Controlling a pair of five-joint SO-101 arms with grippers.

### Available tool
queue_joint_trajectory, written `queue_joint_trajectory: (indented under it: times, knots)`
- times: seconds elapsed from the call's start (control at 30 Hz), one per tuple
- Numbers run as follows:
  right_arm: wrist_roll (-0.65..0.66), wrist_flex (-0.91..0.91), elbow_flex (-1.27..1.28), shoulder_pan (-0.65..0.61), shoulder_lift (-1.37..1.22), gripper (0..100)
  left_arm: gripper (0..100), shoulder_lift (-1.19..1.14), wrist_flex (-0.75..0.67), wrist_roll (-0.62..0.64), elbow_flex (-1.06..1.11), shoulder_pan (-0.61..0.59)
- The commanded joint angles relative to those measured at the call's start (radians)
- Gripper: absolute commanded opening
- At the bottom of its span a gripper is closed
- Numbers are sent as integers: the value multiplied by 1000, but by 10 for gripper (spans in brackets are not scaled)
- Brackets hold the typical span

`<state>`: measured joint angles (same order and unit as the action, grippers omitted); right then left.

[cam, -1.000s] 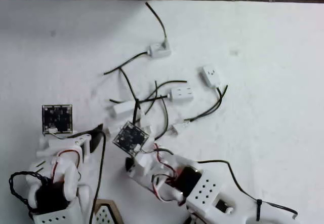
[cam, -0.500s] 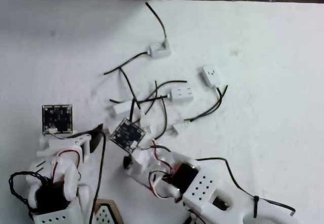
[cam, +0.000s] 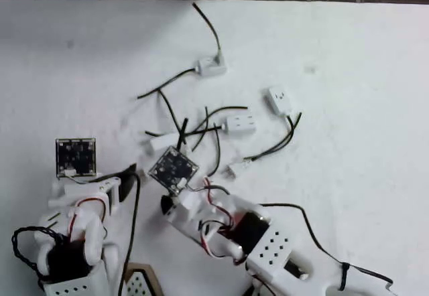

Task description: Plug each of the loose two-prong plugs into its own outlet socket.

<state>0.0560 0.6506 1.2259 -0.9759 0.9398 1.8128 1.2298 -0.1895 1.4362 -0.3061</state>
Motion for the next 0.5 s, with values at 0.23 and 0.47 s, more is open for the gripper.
queue_joint_trajectory:
  times: [0.23, 0.47]
  knots:
    - [201, 163, -141, 12, 25, 156, 358, -2, -18, 3, -3, -10]
    - [358, 599, -382, 13, -33, 252, 358, -2, -25, 3, 11, -10]
